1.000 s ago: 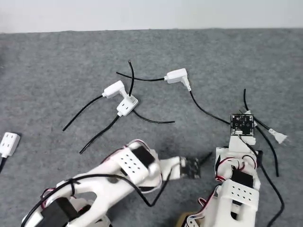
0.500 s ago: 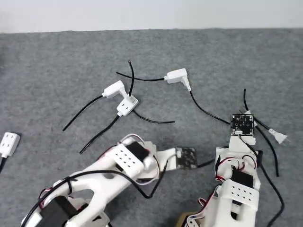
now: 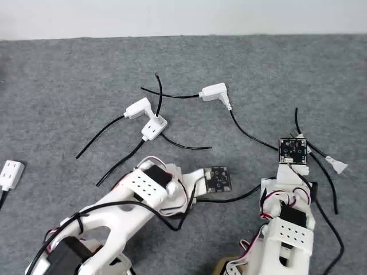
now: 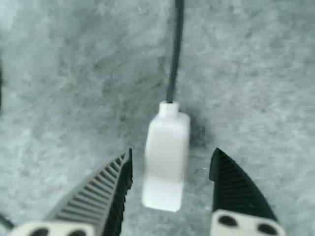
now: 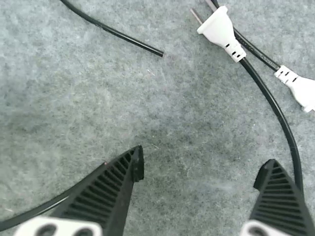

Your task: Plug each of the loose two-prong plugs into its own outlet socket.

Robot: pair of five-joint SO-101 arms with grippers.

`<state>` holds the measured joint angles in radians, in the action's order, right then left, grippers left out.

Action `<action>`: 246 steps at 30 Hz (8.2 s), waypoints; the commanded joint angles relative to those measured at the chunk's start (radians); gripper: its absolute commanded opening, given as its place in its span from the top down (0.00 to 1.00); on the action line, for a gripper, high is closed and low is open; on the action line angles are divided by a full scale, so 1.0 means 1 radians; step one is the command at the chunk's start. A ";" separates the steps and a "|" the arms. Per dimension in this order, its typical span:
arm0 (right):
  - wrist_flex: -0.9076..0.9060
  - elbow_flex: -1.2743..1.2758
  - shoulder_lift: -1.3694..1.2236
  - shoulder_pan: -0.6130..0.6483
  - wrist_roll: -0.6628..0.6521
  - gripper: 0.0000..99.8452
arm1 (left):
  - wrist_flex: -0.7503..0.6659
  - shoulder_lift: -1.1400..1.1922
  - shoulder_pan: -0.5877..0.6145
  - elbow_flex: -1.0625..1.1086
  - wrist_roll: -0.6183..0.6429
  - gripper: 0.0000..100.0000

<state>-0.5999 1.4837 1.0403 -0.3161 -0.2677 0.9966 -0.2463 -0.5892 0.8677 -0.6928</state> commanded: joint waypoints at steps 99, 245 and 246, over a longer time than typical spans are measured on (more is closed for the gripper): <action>-0.625 -1.768 -1.664 -0.048 -0.724 0.88 | -0.087 -1.073 0.497 0.654 0.431 0.81; -0.739 -1.089 -0.788 0.757 -0.485 0.99 | -0.479 -1.079 0.253 0.665 1.088 0.81; -0.739 -1.091 -0.788 0.774 -0.473 0.99 | -0.479 -1.079 0.242 0.667 1.099 0.81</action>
<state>-1.3257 0.4035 0.2117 0.4158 -0.7864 0.5439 -1.3142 -0.3115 1.5413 0.3598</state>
